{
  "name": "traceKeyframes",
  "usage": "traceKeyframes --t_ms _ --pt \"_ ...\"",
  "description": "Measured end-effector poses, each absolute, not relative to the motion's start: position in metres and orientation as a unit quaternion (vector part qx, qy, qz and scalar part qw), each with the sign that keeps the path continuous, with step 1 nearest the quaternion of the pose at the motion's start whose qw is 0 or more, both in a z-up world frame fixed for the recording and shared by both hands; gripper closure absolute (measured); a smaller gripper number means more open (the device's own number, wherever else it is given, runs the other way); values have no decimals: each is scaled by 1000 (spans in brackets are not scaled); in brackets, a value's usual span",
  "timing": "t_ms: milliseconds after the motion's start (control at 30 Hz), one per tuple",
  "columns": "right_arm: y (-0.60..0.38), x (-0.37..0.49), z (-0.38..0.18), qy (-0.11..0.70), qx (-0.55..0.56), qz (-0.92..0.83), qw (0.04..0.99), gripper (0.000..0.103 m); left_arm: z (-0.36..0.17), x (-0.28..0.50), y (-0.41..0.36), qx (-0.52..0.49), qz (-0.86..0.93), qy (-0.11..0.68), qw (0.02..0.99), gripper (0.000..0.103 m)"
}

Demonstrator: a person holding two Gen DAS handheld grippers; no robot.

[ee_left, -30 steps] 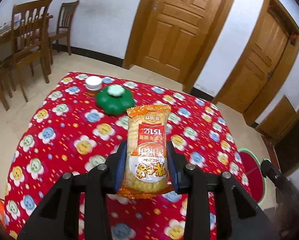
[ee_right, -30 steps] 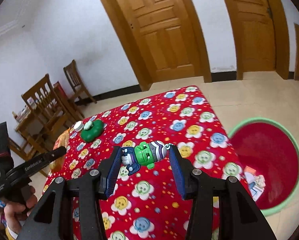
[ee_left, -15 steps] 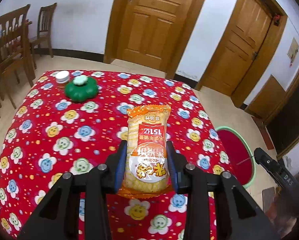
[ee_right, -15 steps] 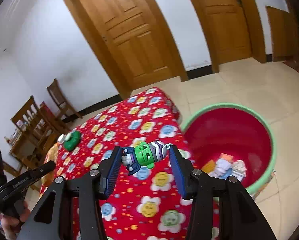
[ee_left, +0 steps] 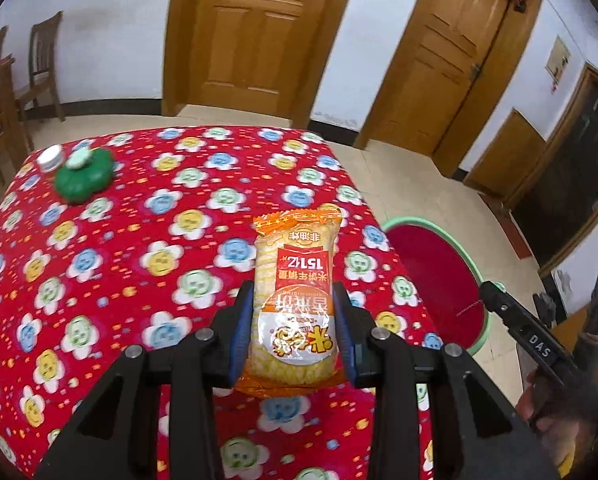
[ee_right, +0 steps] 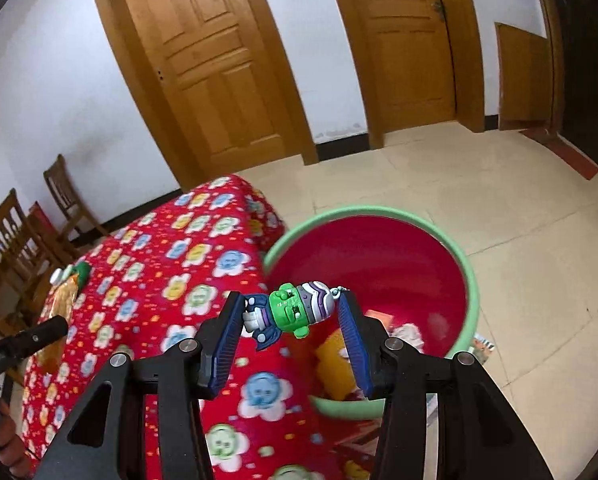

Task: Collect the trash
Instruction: 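Carry the snack bag and green figure over the red bin and open both tools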

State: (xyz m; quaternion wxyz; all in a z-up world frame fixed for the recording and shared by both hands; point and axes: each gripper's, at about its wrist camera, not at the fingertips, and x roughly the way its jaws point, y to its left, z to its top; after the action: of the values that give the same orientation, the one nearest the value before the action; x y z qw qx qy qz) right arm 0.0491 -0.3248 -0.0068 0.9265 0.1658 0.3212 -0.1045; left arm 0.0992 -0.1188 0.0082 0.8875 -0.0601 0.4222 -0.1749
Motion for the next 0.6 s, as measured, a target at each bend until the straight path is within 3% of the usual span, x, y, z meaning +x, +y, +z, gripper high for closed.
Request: traceKeyframes --t_ms 467,600 --pt "-359 67 -30 344 172 -105 917 52 -3 121 -196 -11 -232 436 869 66" --pt "-368 64 -31 338 181 -105 917 35 -6 125 -209 -8 -240 440 865 66"
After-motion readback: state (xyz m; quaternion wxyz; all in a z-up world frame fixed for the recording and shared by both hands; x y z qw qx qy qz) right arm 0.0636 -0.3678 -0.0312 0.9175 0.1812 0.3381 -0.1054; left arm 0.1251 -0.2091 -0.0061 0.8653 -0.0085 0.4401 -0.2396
